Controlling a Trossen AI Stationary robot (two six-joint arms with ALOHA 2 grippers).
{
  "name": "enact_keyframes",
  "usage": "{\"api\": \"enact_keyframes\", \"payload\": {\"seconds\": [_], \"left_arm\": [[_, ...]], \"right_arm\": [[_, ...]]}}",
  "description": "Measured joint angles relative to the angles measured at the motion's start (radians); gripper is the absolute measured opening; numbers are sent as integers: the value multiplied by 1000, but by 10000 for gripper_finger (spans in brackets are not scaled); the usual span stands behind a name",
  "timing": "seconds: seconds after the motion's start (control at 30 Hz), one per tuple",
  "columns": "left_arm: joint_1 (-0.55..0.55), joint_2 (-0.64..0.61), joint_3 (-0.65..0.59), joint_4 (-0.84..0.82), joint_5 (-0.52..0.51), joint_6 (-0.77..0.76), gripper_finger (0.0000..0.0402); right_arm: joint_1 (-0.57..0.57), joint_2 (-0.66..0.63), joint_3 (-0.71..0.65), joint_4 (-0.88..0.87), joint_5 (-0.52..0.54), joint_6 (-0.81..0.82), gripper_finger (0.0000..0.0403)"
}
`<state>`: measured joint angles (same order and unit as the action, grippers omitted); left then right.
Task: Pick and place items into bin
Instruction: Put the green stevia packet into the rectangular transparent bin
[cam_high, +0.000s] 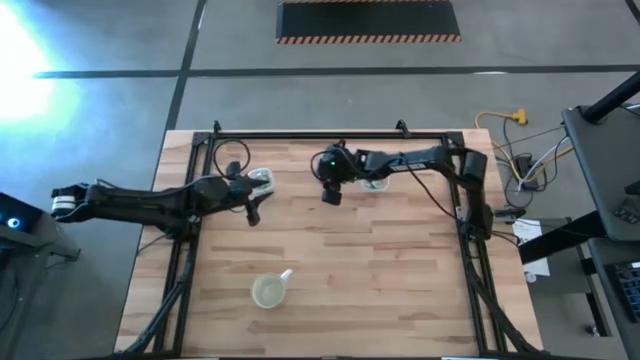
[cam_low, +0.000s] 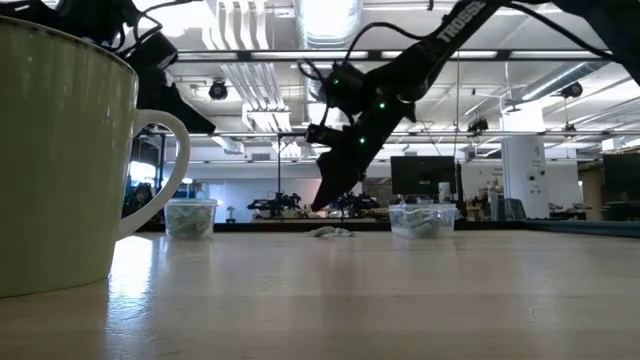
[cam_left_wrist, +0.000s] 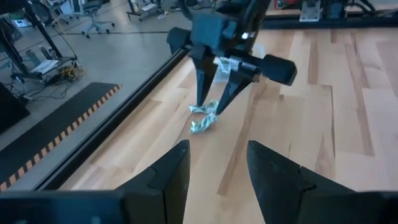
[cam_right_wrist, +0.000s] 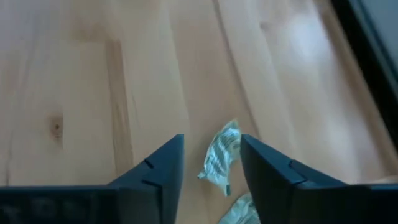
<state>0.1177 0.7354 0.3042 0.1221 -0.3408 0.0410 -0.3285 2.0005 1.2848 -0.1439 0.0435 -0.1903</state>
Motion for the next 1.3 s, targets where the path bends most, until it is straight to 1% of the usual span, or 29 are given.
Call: {"api": "enact_keyframes", "payload": {"seconds": [0.17,0.3,0.53,0.73,0.97,1.07,1.13,1.3], "left_arm": [[0,23,-3,1,0,22,143],[0,38,-3,6,0,26,143],[0,52,-3,30,0,29,143],[0,56,-3,34,-4,28,143],[0,55,-3,36,-4,26,143],[0,56,-3,36,-4,26,143],[0,56,-3,37,-4,26,143],[0,56,-3,37,-4,25,143]], "right_arm": [[-5,61,75,-89,0,32,185],[-15,77,95,-95,8,61,198],[-37,77,96,-96,10,142,188],[-36,98,93,-134,9,161,183],[-37,97,93,-138,11,191,182],[-36,96,93,-141,11,192,174],[-36,96,93,-151,11,192,161],[-37,96,93,-168,11,182,102]]}}
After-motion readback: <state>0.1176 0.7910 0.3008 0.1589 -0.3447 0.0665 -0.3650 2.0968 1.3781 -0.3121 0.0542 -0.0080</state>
